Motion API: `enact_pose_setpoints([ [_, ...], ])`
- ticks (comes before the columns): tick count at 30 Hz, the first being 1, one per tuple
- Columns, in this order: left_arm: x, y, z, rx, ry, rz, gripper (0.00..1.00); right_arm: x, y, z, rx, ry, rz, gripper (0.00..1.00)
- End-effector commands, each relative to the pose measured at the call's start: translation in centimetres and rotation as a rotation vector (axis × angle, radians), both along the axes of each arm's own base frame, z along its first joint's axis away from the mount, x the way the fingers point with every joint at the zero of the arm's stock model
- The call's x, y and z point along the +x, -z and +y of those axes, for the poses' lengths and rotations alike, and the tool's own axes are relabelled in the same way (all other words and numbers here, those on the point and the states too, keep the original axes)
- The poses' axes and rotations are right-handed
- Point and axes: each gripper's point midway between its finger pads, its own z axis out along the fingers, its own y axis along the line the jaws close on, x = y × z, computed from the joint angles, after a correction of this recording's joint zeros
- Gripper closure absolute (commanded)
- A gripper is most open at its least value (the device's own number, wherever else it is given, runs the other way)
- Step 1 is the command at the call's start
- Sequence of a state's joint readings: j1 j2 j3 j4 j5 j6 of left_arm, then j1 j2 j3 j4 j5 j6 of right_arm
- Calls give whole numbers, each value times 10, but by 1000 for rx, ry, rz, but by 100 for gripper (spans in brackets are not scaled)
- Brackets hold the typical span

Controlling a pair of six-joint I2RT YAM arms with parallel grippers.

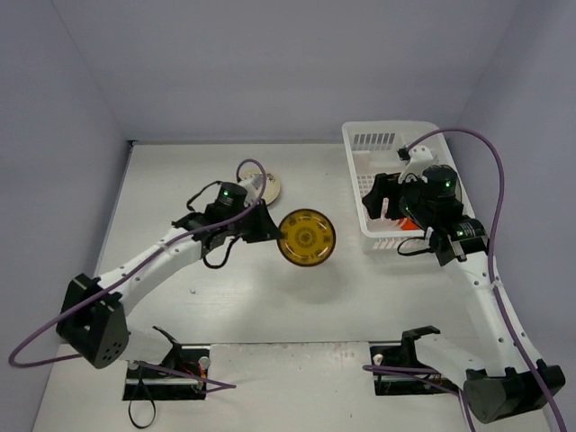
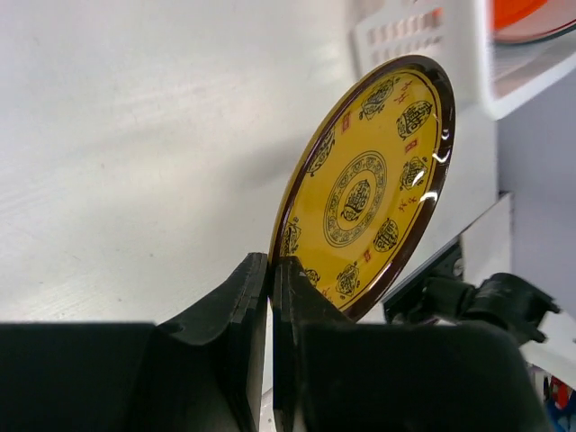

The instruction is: Load the plates into the dish rack

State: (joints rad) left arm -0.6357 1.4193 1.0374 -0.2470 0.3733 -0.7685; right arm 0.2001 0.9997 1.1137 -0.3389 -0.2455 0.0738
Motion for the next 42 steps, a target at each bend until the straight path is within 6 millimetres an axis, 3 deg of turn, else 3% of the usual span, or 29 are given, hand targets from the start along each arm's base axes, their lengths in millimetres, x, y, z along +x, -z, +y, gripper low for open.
enact_pose_setpoints([
  [1, 8, -65, 11, -117, 11, -156, 100, 8, -15, 35, 116, -120, -49, 33],
  [7, 13, -113, 26, -197, -7, -273, 100, 8, -3, 79, 179, -251, 10, 35],
  [11, 15, -127, 26, -225, -8, -302, 100, 9, -1, 106, 207, -318, 29, 37],
  [20, 19, -151, 25, -269, -11, -368, 100, 15, 8, 129, 235, -374, 60, 45],
  [21, 20, -152, 24, -272, -10, -369, 100, 15, 9, 130, 234, -378, 63, 49],
  [22, 19, -153, 24, -274, -5, -370, 100, 17, 10, 130, 233, -379, 64, 61],
  [27, 24, -154, 23, -279, -13, -376, 100, 17, 5, 136, 242, -414, 46, 96],
  [31, 30, -149, 23, -267, -26, -361, 100, 20, -1, 134, 215, -422, 16, 100],
  [32, 35, -142, 26, -246, -43, -350, 79, 23, -4, 130, 186, -412, -8, 100],
  [33, 35, -142, 26, -242, -40, -354, 79, 23, -4, 130, 185, -411, -8, 100],
  [34, 37, -139, 28, -227, -50, -351, 53, 28, -8, 123, 156, -372, -25, 100],
  [35, 40, -132, 33, -193, -76, -337, 46, 32, -11, 117, 112, -355, -50, 100],
  [38, 50, -115, 54, -105, -147, -316, 30, 46, -27, 89, -16, -239, -118, 100],
  [42, 58, -89, 88, 29, -257, -260, 25, 62, -57, 42, -216, -55, -213, 100],
])
